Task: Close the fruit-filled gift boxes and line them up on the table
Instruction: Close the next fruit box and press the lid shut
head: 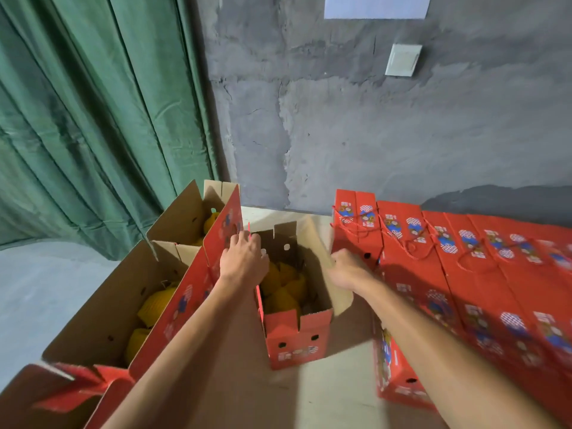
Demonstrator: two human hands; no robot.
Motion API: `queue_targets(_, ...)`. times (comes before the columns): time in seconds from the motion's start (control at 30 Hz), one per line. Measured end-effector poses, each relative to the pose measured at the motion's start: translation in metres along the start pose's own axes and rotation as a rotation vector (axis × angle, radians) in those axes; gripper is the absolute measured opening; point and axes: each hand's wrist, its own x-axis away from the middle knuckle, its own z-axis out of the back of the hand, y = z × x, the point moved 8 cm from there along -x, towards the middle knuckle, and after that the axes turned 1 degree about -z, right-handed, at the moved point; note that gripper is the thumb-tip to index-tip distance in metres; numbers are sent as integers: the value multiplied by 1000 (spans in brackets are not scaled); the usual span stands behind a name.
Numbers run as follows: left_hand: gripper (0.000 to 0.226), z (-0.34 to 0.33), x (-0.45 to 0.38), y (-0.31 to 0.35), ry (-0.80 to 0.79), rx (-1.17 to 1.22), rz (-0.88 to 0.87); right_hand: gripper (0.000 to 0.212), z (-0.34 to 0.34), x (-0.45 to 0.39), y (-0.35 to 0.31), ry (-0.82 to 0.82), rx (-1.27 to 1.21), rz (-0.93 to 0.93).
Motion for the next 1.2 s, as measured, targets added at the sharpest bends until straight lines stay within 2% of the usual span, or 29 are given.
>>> queue_targets(0.13,46,-4,49,23,-9,-153,-82,18,-1,52,40,-27,35,41)
queue_targets(0.37,50,-9,128,57,-95,-179,-156,16,-8,146,90,-40,43,60)
queue_targets(0.5,49,-15,159,73,-116,-236,-180,24,-15,191,108,-65,79,78)
queue_targets(0.67,48,-26,186,94,-224,-171,-105,33,-20,234,140,-69,46,38)
queue_targets(0.77,51,-31,206,103,-223,-205,-86,37,-17,260,158,-82,21,42)
queue_targets(0.93,35,-43,251,131,-236,-249,-147,30,-9,305,200,-88,66,54)
queue_targets(1.1,31,-51,308,185,-193,-280,-160,33,15,359,255,-19,193,105)
queue_targets(1.2,30,-60,344,227,-178,-218,-147,45,34,388,300,63,257,117)
